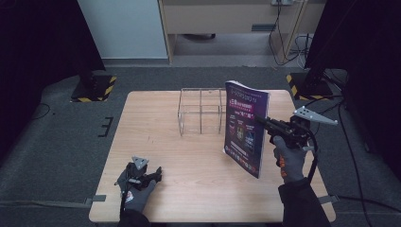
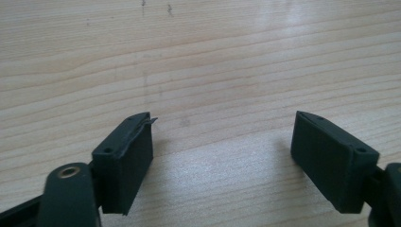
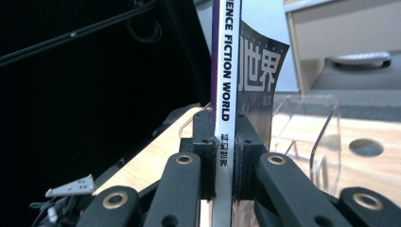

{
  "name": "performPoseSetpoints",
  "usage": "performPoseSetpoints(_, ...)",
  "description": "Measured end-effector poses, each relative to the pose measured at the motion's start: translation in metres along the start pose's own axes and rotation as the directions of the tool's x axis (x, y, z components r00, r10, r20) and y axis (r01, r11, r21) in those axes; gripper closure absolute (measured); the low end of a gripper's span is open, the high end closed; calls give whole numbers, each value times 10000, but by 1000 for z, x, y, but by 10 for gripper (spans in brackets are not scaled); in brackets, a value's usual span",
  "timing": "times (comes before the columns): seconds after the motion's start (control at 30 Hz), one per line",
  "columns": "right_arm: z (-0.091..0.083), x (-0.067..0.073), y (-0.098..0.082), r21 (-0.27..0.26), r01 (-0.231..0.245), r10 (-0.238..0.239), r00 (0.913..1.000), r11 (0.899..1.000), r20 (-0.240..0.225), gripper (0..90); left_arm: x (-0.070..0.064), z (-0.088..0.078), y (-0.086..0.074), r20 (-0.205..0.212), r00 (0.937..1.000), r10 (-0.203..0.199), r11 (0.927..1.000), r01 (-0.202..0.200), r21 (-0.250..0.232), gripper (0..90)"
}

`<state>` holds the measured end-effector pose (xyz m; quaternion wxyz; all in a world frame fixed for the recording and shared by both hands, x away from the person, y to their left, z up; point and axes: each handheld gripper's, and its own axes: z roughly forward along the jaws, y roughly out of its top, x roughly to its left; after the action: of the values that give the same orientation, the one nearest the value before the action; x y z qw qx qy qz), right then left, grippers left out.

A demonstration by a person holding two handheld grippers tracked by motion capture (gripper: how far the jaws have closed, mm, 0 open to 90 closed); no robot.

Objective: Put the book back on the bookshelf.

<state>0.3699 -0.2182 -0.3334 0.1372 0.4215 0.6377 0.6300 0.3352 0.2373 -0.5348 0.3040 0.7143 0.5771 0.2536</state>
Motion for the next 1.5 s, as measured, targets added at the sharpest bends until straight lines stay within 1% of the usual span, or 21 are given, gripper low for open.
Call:
performPoseSetpoints(0.07, 0, 0, 4, -175, 113, -112, 9999, 9998, 80, 830, 0, 0, 0, 12, 10000, 14, 10000, -14, 18, 178)
performPoseSetpoints(0.2, 2, 0, 14, -384, 156, -144, 9994, 9991, 300, 831, -1, 0, 0, 45, 10000, 28, 10000, -28, 36, 166)
performPoseSetpoints(0.3, 4, 0, 17, -445, 221, -203, 9990, 9988, 407, 830, -1, 1, 0, 72, 10000, 40, 10000, -41, 45, 160)
performPoseSetpoints(0.6, 22, -4, 30, -712, 561, -491, 9941, 9959, 971, 831, -1, 1, 1, 111, 9999, 61, 9999, -62, 90, 134)
performPoseSetpoints(0.77, 29, -7, 33, -836, 585, -492, 9929, 9948, 1088, 831, -2, 2, 1, 138, 9999, 69, 9999, -70, 105, 129)
performPoseSetpoints(0.97, 43, -11, 36, -857, 760, -645, 9894, 9934, 1300, 831, -1, 2, 1, 169, 9998, 65, 9999, -67, 105, 126)
performPoseSetpoints(1.27, 64, -18, 40, -964, 728, -571, 9859, 9927, 1571, 831, -2, 2, 1, 176, 9998, 68, 9999, -69, 98, 119)
performPoseSetpoints(1.5, 77, -26, 39, -1077, 806, -585, 9792, 9909, 1944, 830, -2, 2, 1, 189, 9998, 79, 9999, -81, 105, 116)
